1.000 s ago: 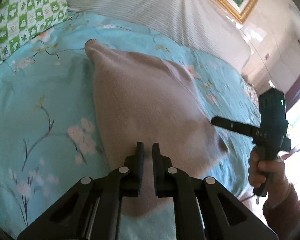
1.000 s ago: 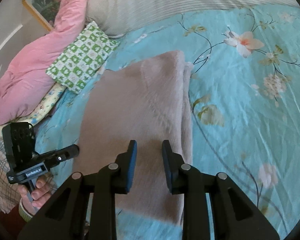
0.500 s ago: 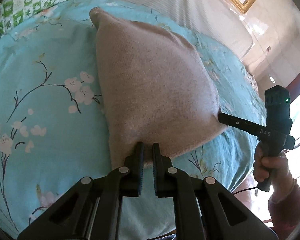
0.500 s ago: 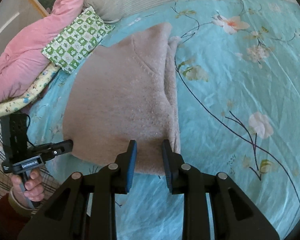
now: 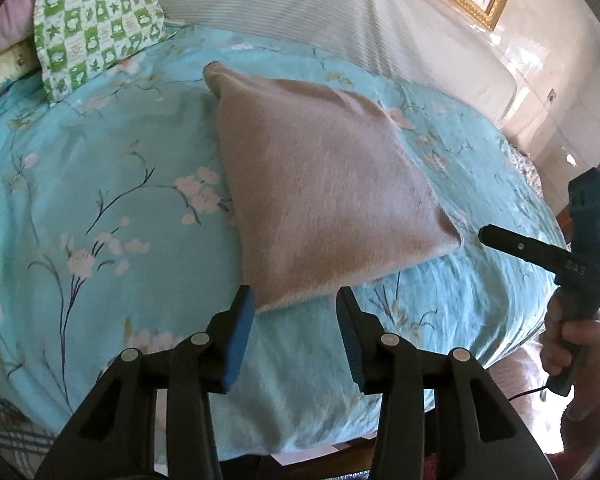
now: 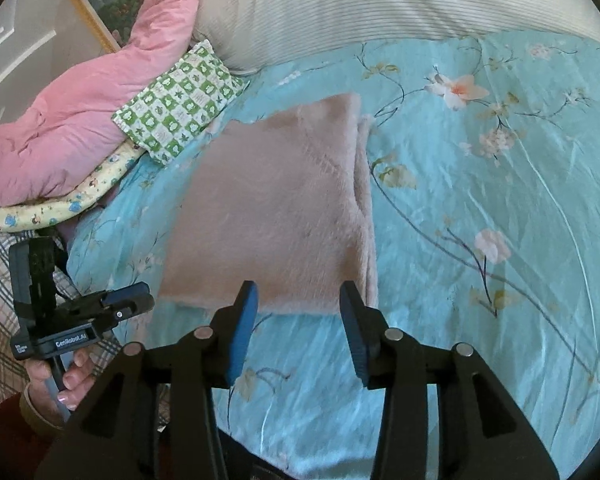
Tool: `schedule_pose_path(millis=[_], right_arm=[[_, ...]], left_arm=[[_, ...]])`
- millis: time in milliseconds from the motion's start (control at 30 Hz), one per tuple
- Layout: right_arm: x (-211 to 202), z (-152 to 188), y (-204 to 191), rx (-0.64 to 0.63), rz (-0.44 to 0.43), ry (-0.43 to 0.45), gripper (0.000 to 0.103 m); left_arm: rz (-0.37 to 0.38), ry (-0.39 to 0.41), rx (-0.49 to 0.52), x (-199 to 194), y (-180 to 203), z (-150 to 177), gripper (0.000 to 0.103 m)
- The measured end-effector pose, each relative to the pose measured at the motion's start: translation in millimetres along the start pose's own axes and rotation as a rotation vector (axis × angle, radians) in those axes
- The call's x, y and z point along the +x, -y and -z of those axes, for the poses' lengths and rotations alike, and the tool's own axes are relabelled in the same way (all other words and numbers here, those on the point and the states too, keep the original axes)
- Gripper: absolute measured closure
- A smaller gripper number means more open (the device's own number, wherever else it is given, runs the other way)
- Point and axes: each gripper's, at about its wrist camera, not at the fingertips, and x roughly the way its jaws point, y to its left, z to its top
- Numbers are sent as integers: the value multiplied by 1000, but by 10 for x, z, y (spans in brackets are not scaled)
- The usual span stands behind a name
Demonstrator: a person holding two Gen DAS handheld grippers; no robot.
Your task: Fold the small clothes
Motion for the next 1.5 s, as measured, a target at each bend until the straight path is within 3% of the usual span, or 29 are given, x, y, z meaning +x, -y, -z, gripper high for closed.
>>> schedule_pose_path(millis=[133,367,533,633,833,1267,1500], right_arm=[[-49,167,-71,-16,16,-13,57],[-75,492,-247,-69,33,-47,46],[-3,553,-297,-74,31,-74,42],[0,494,-321,-83,44,-64,40],[-29,344,-366,-95,61,-22,27],[164,52,-407,-103,71,-20,18],[318,-155,-384,-115,68,-25,17]], left_arm=[[-18,-10,4,-20,24,124,52],[-16,-44,1,-34,52,348,49],[-52,-31,35,-70,79,384,41],[-77,-12,44,-110,71,336,30],[-115,13,25,-157,-1,183,23],[-230,24,4,-19,-110,-243,20],[-254,41,16,18,-70,-436,20]])
